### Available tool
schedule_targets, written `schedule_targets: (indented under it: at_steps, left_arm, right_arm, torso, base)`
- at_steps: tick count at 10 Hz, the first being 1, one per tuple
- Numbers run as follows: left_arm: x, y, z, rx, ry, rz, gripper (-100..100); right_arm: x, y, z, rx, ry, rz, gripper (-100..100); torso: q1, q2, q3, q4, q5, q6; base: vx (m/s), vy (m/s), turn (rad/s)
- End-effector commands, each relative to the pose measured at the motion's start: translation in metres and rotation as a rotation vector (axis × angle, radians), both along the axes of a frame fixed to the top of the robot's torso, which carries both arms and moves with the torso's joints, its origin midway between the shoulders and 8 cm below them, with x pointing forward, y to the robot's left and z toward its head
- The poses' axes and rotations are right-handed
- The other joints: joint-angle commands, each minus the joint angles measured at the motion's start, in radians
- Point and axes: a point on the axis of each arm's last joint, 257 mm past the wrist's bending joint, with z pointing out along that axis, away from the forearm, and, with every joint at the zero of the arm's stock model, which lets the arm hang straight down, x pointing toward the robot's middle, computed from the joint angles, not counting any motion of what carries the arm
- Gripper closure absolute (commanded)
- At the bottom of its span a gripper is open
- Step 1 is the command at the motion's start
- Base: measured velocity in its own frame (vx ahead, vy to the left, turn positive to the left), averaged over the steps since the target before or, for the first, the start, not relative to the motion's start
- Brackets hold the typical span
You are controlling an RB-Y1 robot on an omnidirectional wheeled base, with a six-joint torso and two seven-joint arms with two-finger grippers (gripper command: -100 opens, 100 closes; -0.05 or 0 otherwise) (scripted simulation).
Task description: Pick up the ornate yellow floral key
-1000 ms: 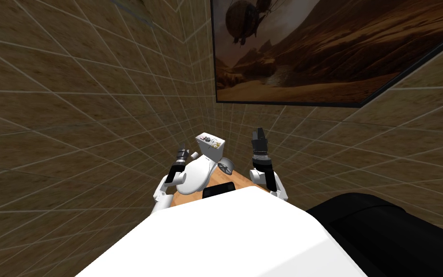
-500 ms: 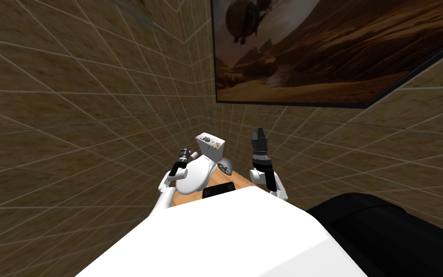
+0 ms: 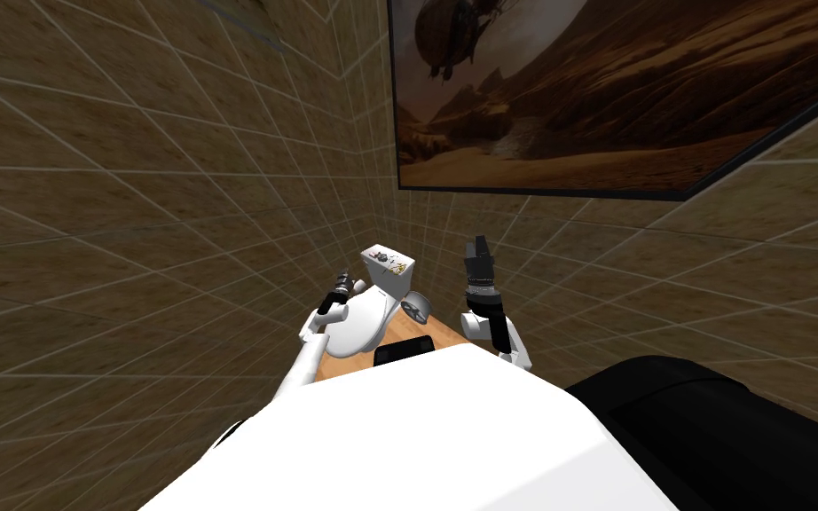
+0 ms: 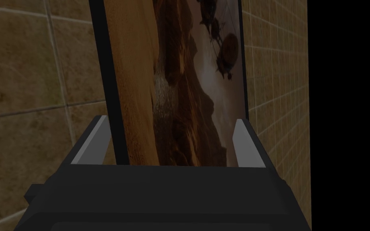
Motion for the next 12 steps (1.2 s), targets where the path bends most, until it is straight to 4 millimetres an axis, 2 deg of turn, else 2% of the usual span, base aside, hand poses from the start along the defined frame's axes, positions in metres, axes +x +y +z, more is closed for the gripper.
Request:
schedule_targets:
  at_steps: [1, 2, 3, 5, 6, 7, 8, 9, 10, 12]
  left_arm:
    - [0.011, 0.001, -0.009, -0.039, 0.049, 0.011, -100]
    - [0.011, 0.002, -0.021, -0.039, 0.081, 0.016, -100]
    - [0.018, 0.001, -0.024, -0.074, 0.108, 0.023, -100]
    - [0.017, 0.002, -0.038, -0.074, 0.144, 0.028, -100]
    - [0.026, -0.002, -0.042, -0.109, 0.185, 0.036, -100]
    - [0.023, 0.0, -0.052, -0.11, 0.205, 0.041, -100]
    - [0.031, -0.004, -0.051, -0.144, 0.235, 0.046, -100]
    - [0.029, -0.003, -0.06, -0.145, 0.255, 0.05, -100]
    - [0.035, -0.008, -0.063, -0.18, 0.29, 0.057, -100]
    - [0.031, -0.006, -0.077, -0.18, 0.324, 0.064, -100]
  right_arm:
    - [0.0, 0.0, 0.0, 0.0, 0.0, 0.0, 0]
    - [0.0, 0.0, 0.0, 0.0, 0.0, 0.0, 0]
    - [0.0, 0.0, 0.0, 0.0, 0.0, 0.0, 0]
    - [0.0, 0.0, 0.0, 0.0, 0.0, 0.0, 0]
    - [0.0, 0.0, 0.0, 0.0, 0.0, 0.0, 0]
    - [0.0, 0.0, 0.0, 0.0, 0.0, 0.0, 0]
    - [0.0, 0.0, 0.0, 0.0, 0.0, 0.0, 0]
    - [0.0, 0.0, 0.0, 0.0, 0.0, 0.0, 0]
    - [0.0, 0.0, 0.0, 0.0, 0.0, 0.0, 0]
    - [0.0, 0.0, 0.0, 0.0, 0.0, 0.0, 0]
  torso:
    - [0.0, 0.0, 0.0, 0.0, 0.0, 0.0]
    - [0.0, 0.0, 0.0, 0.0, 0.0, 0.0]
    - [0.0, 0.0, 0.0, 0.0, 0.0, 0.0]
    - [-0.001, 0.001, 0.0, 0.0, 0.0, 0.0]
    - [0.001, 0.0, 0.0, 0.0, 0.0, 0.0]
    - [0.0, 0.0, 0.0, 0.0, 0.0, 0.0]
    - [0.0, 0.0, 0.0, 0.0, 0.0, 0.0]
    - [-0.001, 0.0, 0.0, 0.0, 0.0, 0.0]
    - [0.0, 0.0, 0.0, 0.0, 0.0, 0.0]
    - [-0.001, 0.001, 0.0, 0.0, 0.0, 0.0]
  base:
    - [0.002, -0.042, 0.06]
    - [-0.004, -0.042, 0.021]
    - [-0.013, -0.046, 0.054]
    - [-0.004, -0.031, 0.008]
    - [0.0, -0.03, 0.056]
    - [-0.003, -0.033, 0.03]
    - [-0.005, -0.048, 0.063]
    - [-0.007, -0.043, 0.027]
    - [-0.014, -0.051, 0.05]
    - [-0.006, -0.031, 0.015]
